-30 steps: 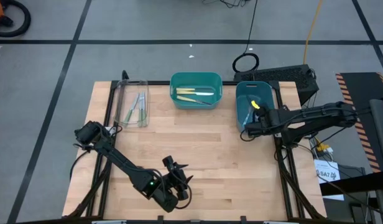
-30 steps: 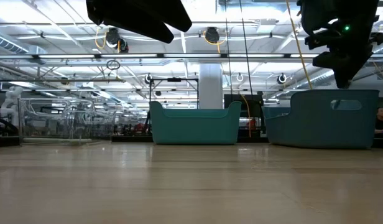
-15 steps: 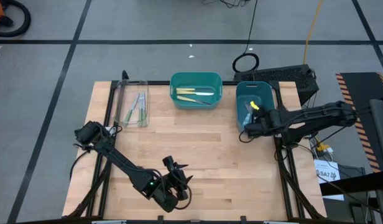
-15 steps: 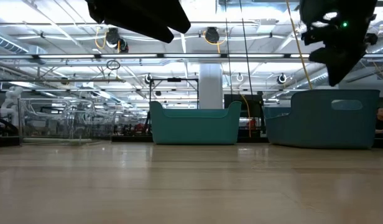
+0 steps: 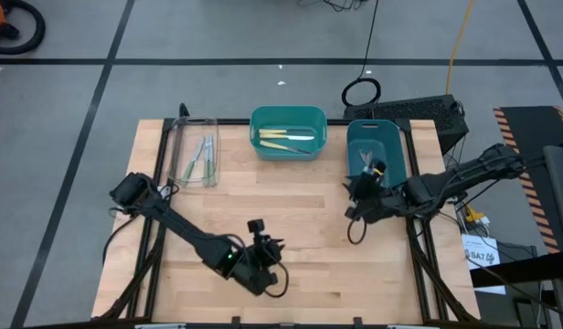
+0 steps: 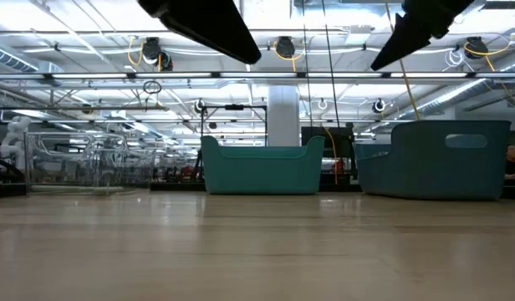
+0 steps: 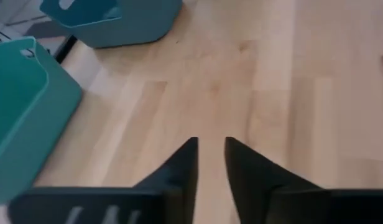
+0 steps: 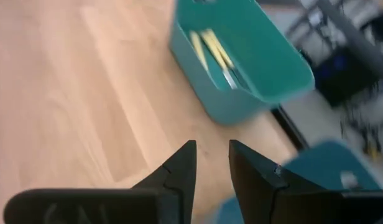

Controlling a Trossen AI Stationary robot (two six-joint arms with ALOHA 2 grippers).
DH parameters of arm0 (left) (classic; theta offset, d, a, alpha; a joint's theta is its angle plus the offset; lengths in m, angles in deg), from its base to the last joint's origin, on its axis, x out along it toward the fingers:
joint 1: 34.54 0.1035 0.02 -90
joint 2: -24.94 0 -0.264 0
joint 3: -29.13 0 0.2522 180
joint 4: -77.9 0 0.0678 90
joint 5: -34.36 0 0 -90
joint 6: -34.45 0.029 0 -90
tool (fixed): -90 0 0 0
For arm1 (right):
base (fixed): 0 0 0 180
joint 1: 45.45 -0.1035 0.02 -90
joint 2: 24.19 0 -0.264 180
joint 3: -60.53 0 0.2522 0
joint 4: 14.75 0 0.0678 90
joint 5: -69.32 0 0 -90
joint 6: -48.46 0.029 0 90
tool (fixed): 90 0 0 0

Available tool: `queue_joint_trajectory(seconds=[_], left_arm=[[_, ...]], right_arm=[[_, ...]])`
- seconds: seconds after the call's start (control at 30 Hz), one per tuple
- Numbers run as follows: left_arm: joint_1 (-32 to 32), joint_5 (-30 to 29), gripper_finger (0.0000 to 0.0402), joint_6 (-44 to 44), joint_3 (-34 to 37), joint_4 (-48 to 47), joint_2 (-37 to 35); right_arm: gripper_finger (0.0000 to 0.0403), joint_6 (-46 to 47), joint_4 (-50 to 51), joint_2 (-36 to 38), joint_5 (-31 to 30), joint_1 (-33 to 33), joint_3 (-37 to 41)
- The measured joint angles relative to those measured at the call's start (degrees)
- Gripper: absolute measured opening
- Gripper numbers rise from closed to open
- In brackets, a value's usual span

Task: Sort silverware by color (type)
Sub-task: Return to Home Position

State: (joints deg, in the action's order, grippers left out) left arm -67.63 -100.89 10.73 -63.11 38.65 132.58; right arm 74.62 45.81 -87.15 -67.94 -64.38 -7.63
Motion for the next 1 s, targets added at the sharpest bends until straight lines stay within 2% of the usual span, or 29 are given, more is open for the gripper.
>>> queue_joint_trajectory(seconds=[0.13,0.3,0.37,0.5,0.6,0.7,0.8,0.9,1.0], left_arm=[[2.4,0.8,0.0043,6.1,0.0,0.1,-0.3],[3.6,3.7,0.0007,16.7,0.2,3.5,-0.3],[4.2,5.4,0.0006,20.0,1.7,7.2,-0.4],[6.1,7.8,0.0006,21.2,6.5,16.2,-0.8],[7.1,9.5,0.0005,23.0,10.1,26.6,-1.1],[7.4,9.9,0.0005,25.4,13.0,33.1,-1.7],[8.1,11.8,0.0004,27.7,15.7,40.7,-3.5],[8.9,15.2,0.0004,29.5,21.4,47.0,-5.9],[9.6,16.8,0.0004,29.5,28.6,52.7,-10.4]], right_arm=[[0.008,-7.8,-6.6,0.5,0.7,-2.3,2.6],[0.0022,-14.0,-17.7,3.6,4.1,-3.9,10.3],[0.0006,-17.7,-24.3,5.6,6.5,-4.4,14.1],[0.0009,-25.5,-38.8,9.4,12.9,-4.4,21.3],[0.0002,-30.6,-47.6,11.3,19.0,-4.4,26.2],[0.0003,-36.3,-55.4,12.3,22.2,-4.4,30.1],[0.0001,-40.6,-59.7,13.2,25.1,-4.4,32.4],[0.0002,-41.4,-61.3,14.3,29.5,-4.4,34.5],[0.0001,-40.5,-61.2,15.7,31.0,-4.4,36.0]])
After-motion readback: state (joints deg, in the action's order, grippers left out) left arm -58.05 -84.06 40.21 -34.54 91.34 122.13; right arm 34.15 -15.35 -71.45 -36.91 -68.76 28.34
